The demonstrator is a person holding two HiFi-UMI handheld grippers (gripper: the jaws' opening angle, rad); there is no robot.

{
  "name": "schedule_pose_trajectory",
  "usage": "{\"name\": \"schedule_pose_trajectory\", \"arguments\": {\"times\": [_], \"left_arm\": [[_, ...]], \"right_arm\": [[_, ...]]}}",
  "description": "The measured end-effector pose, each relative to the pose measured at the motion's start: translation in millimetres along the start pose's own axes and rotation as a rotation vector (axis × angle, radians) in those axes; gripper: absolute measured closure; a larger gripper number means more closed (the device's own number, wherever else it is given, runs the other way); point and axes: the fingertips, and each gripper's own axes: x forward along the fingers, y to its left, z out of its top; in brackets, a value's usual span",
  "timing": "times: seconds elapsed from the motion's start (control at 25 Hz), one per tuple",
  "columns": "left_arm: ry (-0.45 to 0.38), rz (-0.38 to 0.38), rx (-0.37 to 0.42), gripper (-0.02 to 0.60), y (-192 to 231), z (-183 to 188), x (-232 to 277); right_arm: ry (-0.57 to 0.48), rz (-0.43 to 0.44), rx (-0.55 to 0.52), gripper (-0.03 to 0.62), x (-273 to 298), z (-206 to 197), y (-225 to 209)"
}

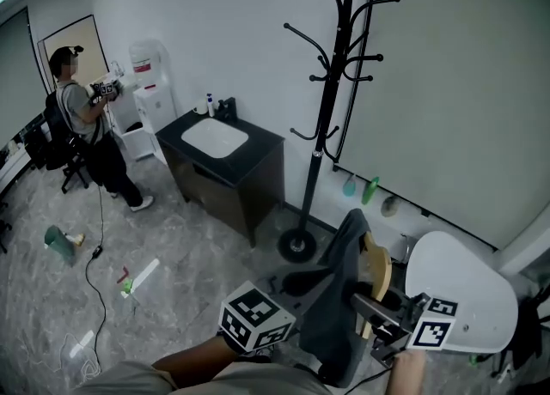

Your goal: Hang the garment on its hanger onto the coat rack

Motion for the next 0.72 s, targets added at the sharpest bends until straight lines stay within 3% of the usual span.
{"name": "schedule_pose_trajectory", "arguments": {"times": [0.36,0.72], "left_arm": [[0.01,-0.033,-0.004,0.575,96.3,19.5,40.9],[0.013,0.01,-0.015,0.575,176.6,34.3,121.4]], "right_arm": [[-0.04,-0.064,-0.015,0.473,41.2,65.9,-84.2],[-0.038,0.011,0.02,0.473,67.0,152.2,-180.5]]}}
